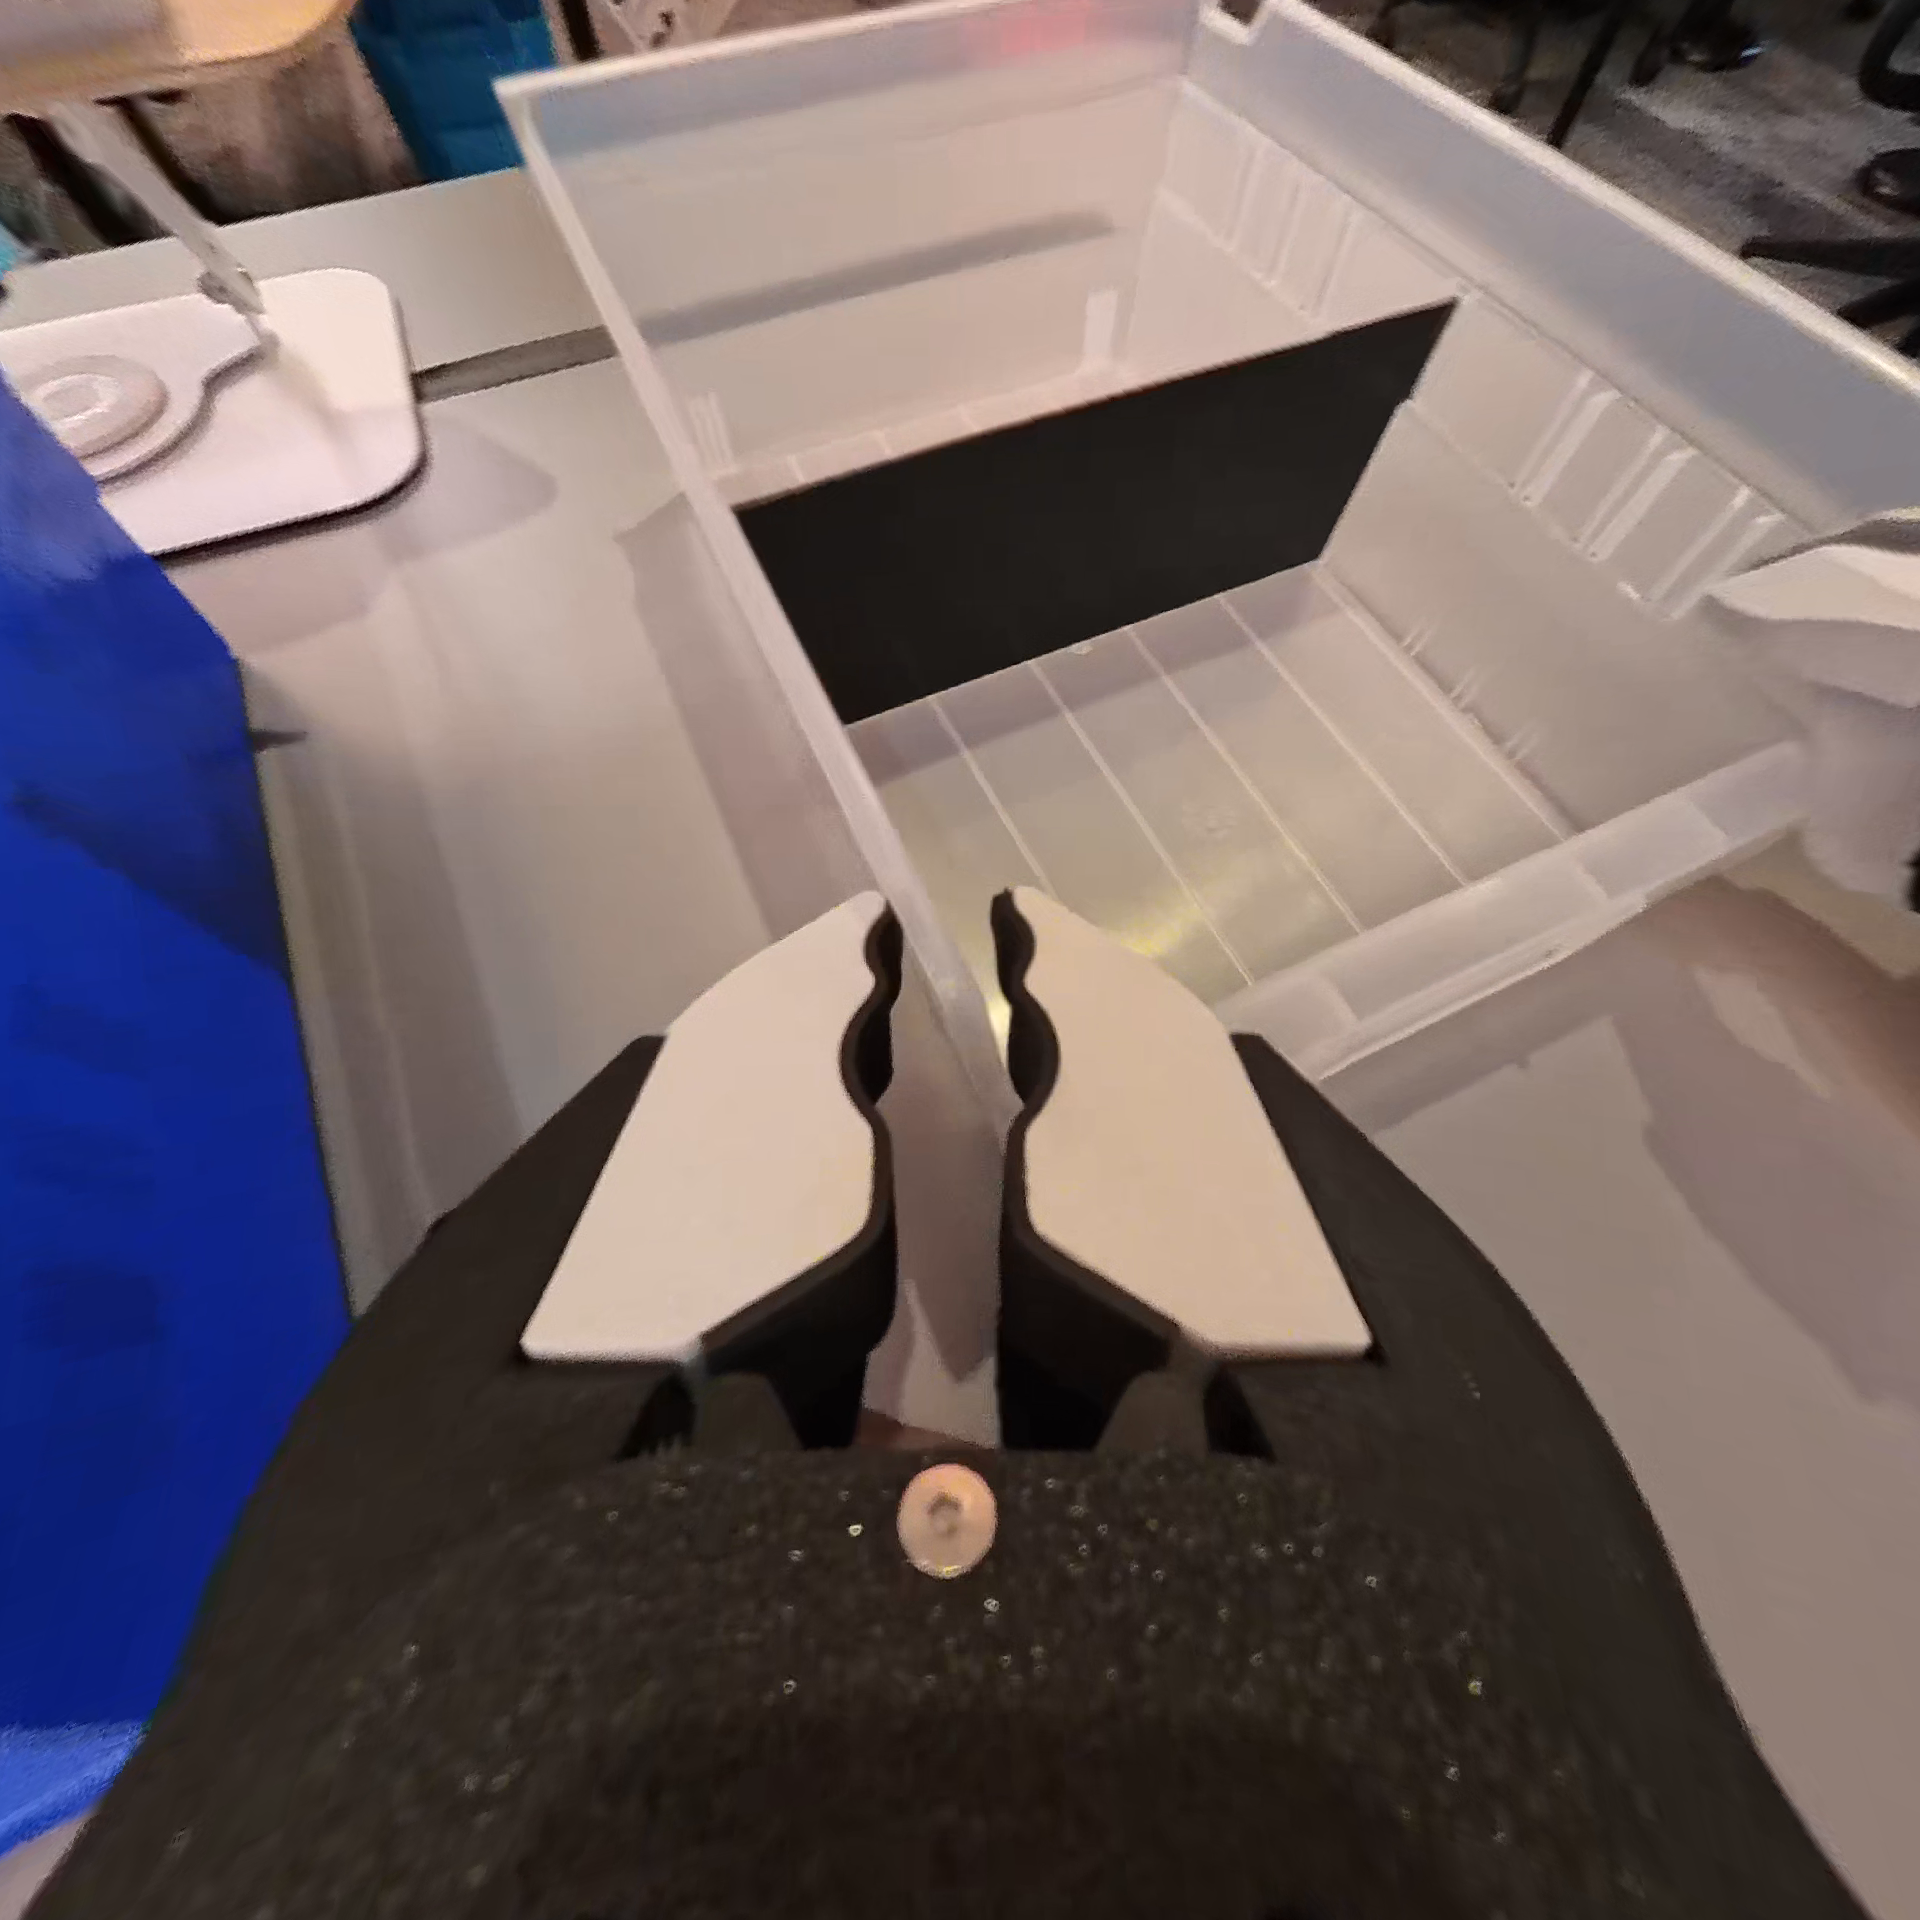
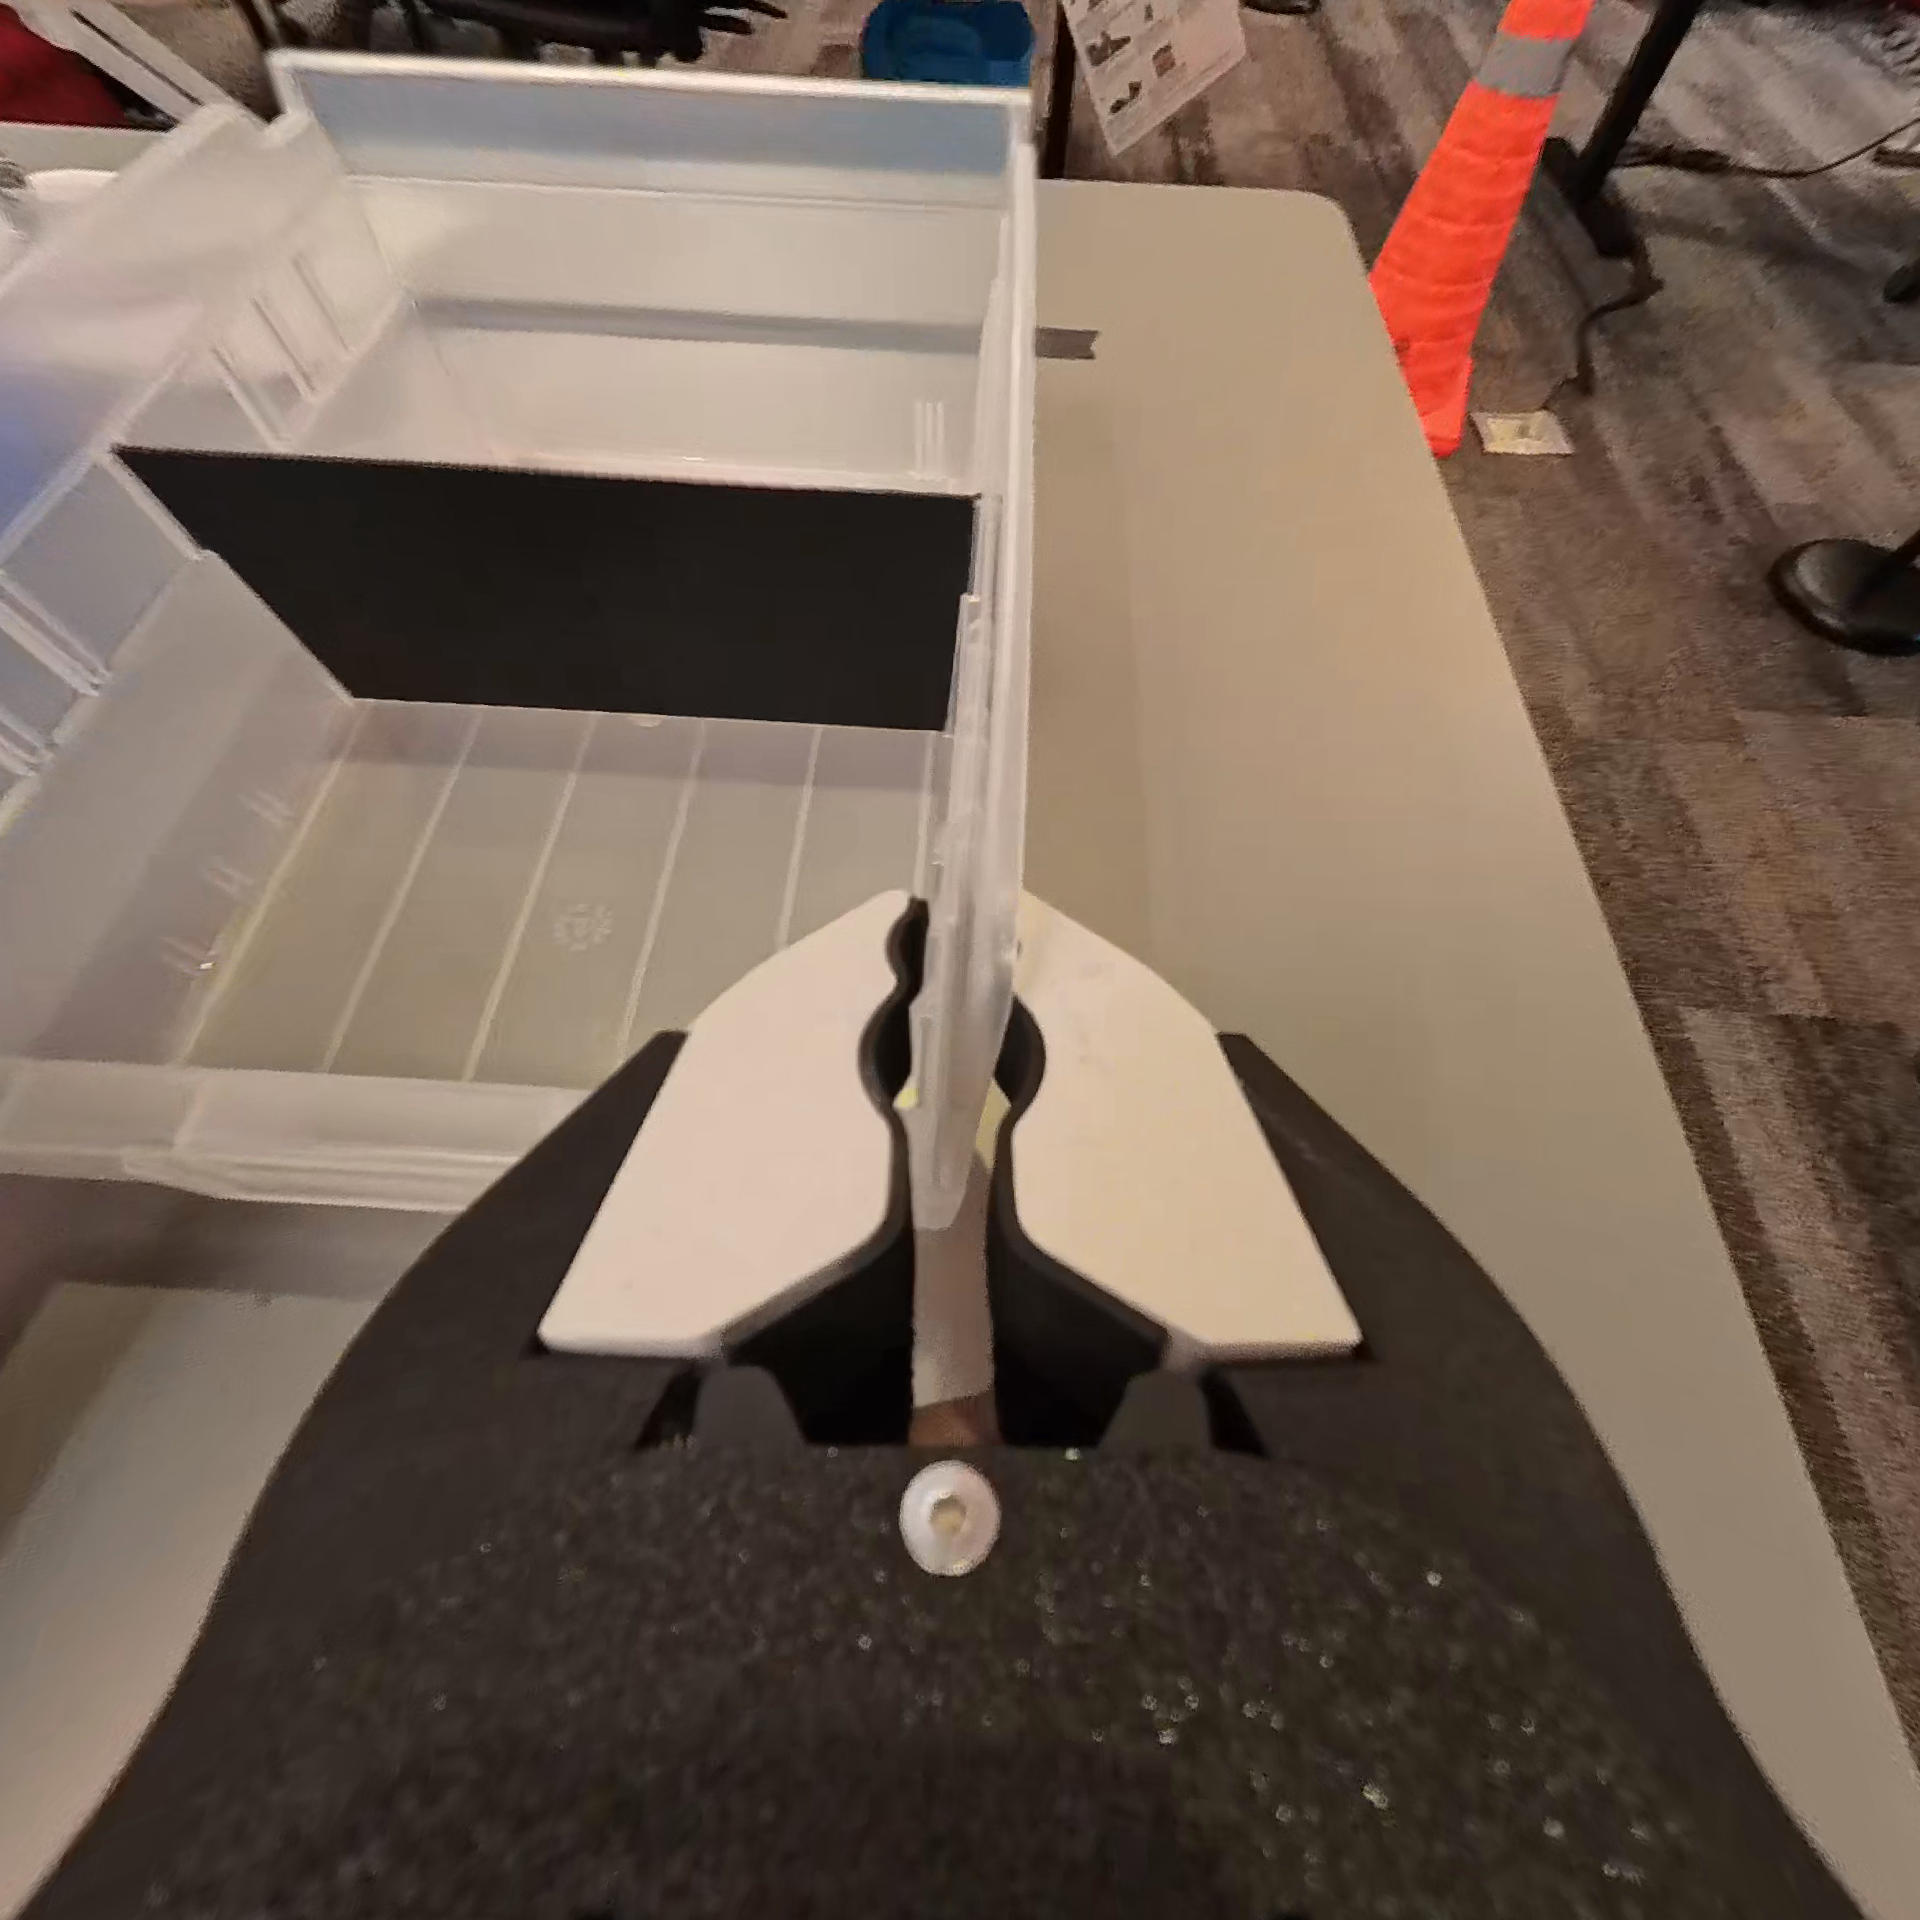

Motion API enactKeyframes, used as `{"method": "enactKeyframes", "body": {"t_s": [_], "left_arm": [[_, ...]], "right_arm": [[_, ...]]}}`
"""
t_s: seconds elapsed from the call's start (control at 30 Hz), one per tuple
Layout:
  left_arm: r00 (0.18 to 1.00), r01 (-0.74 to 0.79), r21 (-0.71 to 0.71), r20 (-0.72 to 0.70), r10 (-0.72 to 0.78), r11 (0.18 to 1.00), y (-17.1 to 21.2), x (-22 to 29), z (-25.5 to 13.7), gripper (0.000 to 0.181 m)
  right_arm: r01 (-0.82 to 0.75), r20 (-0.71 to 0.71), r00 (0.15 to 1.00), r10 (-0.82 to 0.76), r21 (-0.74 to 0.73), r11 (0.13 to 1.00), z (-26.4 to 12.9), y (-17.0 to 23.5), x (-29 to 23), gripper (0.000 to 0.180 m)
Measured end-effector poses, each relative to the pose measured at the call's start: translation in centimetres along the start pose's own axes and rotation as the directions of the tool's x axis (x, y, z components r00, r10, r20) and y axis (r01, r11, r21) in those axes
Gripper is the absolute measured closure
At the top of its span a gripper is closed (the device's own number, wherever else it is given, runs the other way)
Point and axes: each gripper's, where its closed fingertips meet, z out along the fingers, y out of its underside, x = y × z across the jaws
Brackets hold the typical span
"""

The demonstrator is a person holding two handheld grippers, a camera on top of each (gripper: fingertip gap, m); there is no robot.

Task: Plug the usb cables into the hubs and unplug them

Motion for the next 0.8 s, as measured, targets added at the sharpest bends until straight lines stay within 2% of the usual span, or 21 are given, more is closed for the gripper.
{"method": "enactKeyframes", "body": {"t_s": [0.07,0.1,0.17,0.2,0.23,0.27,0.33,0.4,0.47,0.53,0.6,0.63,0.67,0.7,0.77,0.8], "left_arm": [[0.995,0.021,0.012,-0.095,-0.02,1.0,-0.4,0.4,-1.2,0.155],[0.987,0.048,0.03,-0.157,-0.042,0.998,-0.8,0.6,-2.4,0.15],[0.953,0.092,0.09,-0.298,-0.061,0.992,-1.8,0.3,-6.5,0.144],[0.949,0.086,0.136,-0.313,-0.04,0.987,-2.2,-1.1,-8.8,0.142],[0.967,0.059,0.176,-0.253,-0.013,0.983,-2.1,-4.0,-11.0,0.139],[0.99,0.035,0.2,-0.142,-0.006,0.979,-1.8,-8.1,-13.0,0.137],[0.999,0.037,0.229,0.025,-0.044,0.973,-0.7,-16.3,-16.8,0.133],[0.981,0.079,0.242,0.152,-0.118,0.967,1.2,-23.4,-19.4,0.128],[0.974,0.125,0.183,0.164,-0.156,0.975,4.0,-26.8,-19.1,0.124],[0.976,0.165,0.075,0.134,-0.174,0.983,7.0,-27.8,-16.8,0.117],[0.974,0.204,0.039,0.094,-0.206,0.978,8.4,-27.9,-14.7,0.123],[0.972,0.221,0.039,0.069,-0.223,0.975,8.5,-27.9,-13.9,0.134],[0.973,0.224,0.032,0.058,-0.225,0.974,8.5,-28.1,-13.1,0.149],[0.974,0.217,0.024,0.065,-0.218,0.976,8.5,-28.5,-12.6,0.157],[0.973,0.221,0.032,0.062,-0.223,0.975,8.4,-29.0,-12.7,0.168],[0.975,0.21,0.025,0.069,-0.211,0.977,8.4,-29.2,-12.7,0.169]], "right_arm": [[0.002,0.03,1.0,-0.002,0.001,1.0,-0.4,0.0,-0.4,0.167],[0.011,-0.005,1.0,-0.011,0.015,1.0,-0.8,-0.3,0.2,0.165],[0.052,-0.107,0.993,-0.048,0.043,0.998,-2.2,-1.4,1.7,0.147],[0.08,-0.158,0.985,-0.071,0.054,0.995,-3.2,-2.0,2.3,0.138],[0.112,-0.21,0.973,-0.094,0.076,0.991,-4.2,-2.9,2.7,0.137],[0.142,-0.262,0.959,-0.108,0.115,0.983,-5.4,-4.1,2.9,0.143],[0.212,-0.319,0.937,-0.146,0.184,0.96,-7.3,-6.5,2.0,0.144],[0.245,-0.258,0.949,-0.183,0.237,0.94,-8.2,-8.7,-1.6,0.144],[0.239,-0.059,0.971,-0.232,0.281,0.93,-8.0,-9.9,-8.8,0.141],[0.195,0.195,0.947,-0.256,0.287,0.938,-7.5,-9.0,-18.1,0.136],[0.15,0.442,0.867,-0.23,0.209,0.966,-6.7,-5.3,-27.6,0.116],[0.168,0.497,0.842,-0.212,0.133,0.977,-5.7,-2.7,-31.0,0.105],[0.193,0.46,0.863,-0.208,0.079,0.978,-4.2,-0.7,-32.6,0.102],[0.198,0.368,0.907,-0.204,0.054,0.979,-2.5,0.3,-33.0,0.108],[0.137,0.261,0.956,-0.135,0.009,0.99,-0.1,1.0,-33.5,0.132],[0.094,0.256,0.963,-0.088,-0.01,0.996,0.5,1.1,-34.0,0.153]]}}
